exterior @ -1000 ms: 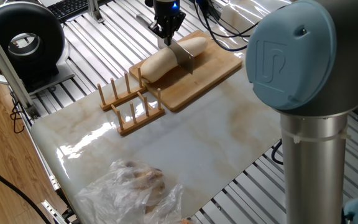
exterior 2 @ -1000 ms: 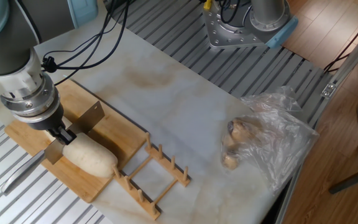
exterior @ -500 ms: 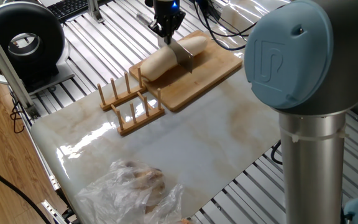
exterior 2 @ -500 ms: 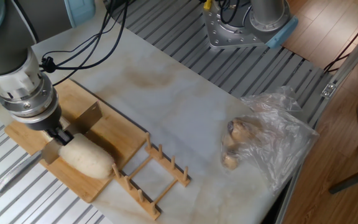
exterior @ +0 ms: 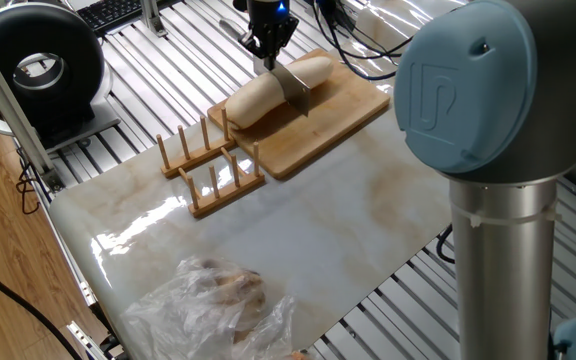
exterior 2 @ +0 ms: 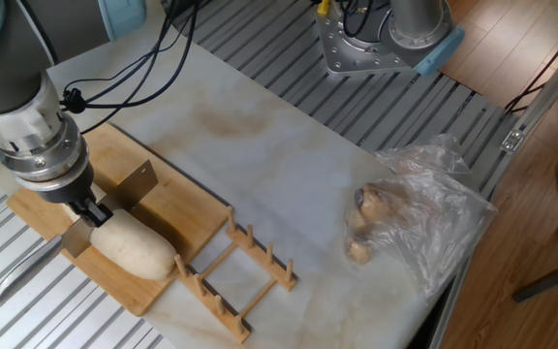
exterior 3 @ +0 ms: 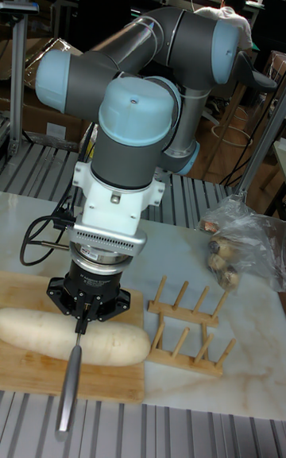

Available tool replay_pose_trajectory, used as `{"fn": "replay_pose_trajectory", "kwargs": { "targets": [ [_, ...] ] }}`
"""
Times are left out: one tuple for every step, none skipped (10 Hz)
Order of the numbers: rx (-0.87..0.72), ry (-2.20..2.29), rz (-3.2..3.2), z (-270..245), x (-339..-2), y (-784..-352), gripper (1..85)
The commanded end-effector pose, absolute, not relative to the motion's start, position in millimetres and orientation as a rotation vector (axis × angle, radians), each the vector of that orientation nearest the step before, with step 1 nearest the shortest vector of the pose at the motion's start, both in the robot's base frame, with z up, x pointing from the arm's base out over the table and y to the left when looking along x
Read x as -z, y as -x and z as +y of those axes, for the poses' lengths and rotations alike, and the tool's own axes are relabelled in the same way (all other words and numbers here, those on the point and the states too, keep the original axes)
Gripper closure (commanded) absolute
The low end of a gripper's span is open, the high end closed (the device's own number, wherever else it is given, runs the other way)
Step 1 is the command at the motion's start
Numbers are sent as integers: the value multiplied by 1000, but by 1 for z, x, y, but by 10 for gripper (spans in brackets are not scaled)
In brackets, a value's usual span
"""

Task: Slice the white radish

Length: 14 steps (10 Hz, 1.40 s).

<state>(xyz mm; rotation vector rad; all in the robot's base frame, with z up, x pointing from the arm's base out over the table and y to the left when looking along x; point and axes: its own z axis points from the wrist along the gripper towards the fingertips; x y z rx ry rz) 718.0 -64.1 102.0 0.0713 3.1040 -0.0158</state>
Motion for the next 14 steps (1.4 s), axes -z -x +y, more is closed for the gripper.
{"fn": "replay_pose_trajectory", "kwargs": {
  "targets": [
    [32, -76, 3140, -65, -117, -710, 760],
    [22, -76, 3139, -64, -115, -711, 760],
    [22, -85, 3131, -62, -113, -713, 757],
    [22, -83, 3135, -62, -112, -712, 757],
    [15, -76, 3143, -61, -113, -710, 760],
    [6, -71, 3148, -60, -112, -708, 763],
    [-8, -69, 3158, -58, -112, -703, 770],
    [-15, -64, 3160, -58, -111, -700, 777],
    [-11, -62, 3160, -61, -111, -697, 793],
    [11, -55, 3166, -66, -111, -693, 807],
    [6, -48, 3164, -67, -110, -693, 820],
    [-11, -38, 3166, -65, -111, -691, 820],
    [-35, -28, 3171, -62, -113, -687, 817],
    [-42, -28, 3174, -61, -118, -683, 817]
  ]
}}
